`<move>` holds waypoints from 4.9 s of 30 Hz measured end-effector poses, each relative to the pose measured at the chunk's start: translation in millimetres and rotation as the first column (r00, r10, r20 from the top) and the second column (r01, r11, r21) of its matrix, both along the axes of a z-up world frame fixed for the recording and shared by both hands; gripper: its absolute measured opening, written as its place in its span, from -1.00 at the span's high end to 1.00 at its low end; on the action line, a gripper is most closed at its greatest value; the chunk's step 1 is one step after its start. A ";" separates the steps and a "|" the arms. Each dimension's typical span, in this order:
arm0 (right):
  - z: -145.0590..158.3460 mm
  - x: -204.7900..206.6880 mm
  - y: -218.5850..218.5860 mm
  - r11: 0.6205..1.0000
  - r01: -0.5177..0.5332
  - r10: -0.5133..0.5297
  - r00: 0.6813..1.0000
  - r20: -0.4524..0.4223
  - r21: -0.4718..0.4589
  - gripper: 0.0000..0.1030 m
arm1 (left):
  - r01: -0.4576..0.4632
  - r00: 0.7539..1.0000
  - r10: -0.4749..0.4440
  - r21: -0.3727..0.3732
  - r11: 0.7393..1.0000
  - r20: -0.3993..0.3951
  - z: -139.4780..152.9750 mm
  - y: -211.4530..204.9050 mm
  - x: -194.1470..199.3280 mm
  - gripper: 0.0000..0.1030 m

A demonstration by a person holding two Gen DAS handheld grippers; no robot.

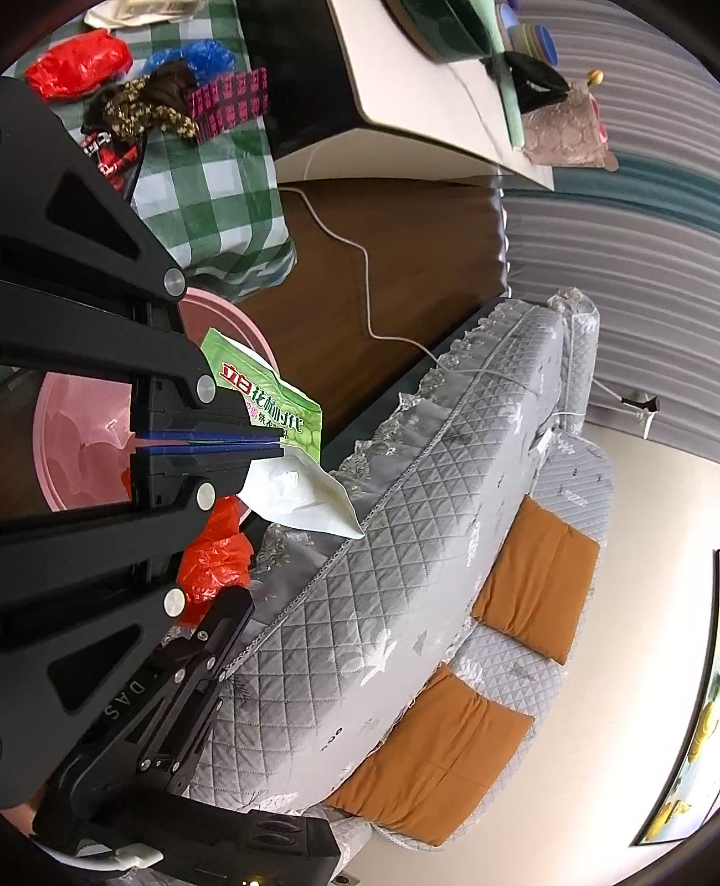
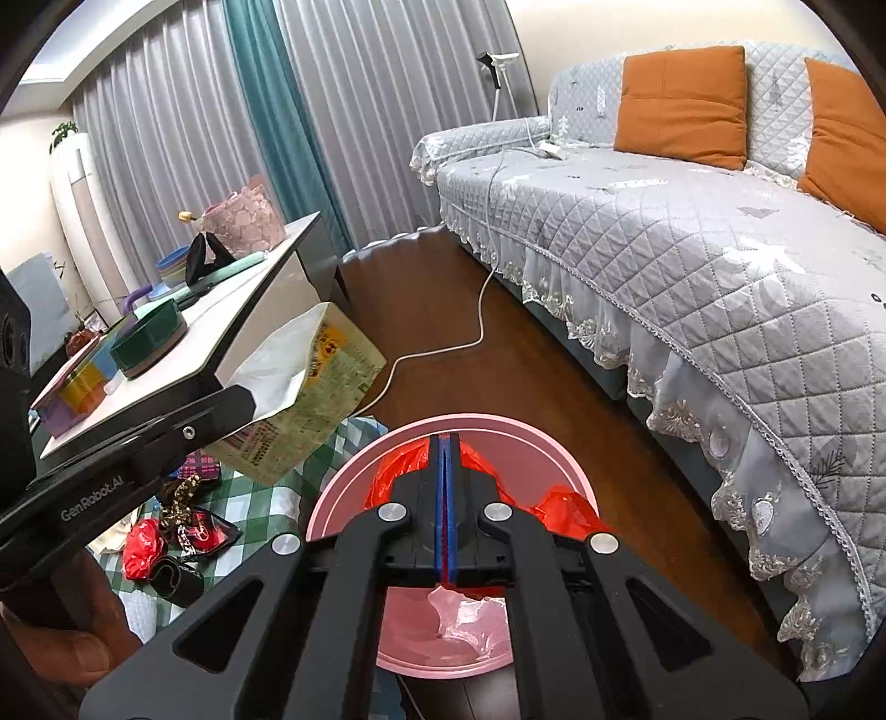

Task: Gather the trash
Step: 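Carry both held items over the pink bin and open both tools, then withdraw both tools from the bin back toward the table, then grasp the white tissue wrapper with left tool while right tool grasps black strap, then carry both held items over the pink bin and open both tools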

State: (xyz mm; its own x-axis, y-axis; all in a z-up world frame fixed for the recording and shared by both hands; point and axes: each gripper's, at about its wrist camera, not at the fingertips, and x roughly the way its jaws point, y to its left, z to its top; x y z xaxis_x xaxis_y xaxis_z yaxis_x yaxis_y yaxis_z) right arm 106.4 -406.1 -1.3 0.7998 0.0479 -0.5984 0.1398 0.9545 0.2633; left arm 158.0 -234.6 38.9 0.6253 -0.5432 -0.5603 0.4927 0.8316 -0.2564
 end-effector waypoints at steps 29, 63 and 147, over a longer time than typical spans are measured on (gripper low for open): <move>35.5 -23.0 13.0 0.999 0.046 -0.046 0.998 0.051 -0.006 -0.64 | -0.282 0.959 0.282 0.061 0.957 0.008 35.7 73.0 -39.5 -0.82; 45.8 -56.8 122.3 0.976 -0.196 0.200 0.980 0.026 -0.093 -0.67 | -0.540 0.838 0.543 0.063 0.839 -0.052 18.5 251.1 -131.8 -0.75; -35.0 4.4 236.4 0.883 -0.468 0.460 0.876 -0.142 -0.026 0.78 | -0.714 0.690 0.722 0.112 0.691 -0.059 -34.9 330.6 -60.5 0.83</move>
State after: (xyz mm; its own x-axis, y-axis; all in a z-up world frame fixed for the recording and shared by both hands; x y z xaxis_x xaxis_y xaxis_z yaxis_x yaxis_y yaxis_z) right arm 110.9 -169.7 -36.3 0.6102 0.3573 -0.7072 -0.2945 0.9309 0.2161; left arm 97.5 96.0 4.0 0.7513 0.0953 -0.6531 -0.2849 0.9394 -0.1905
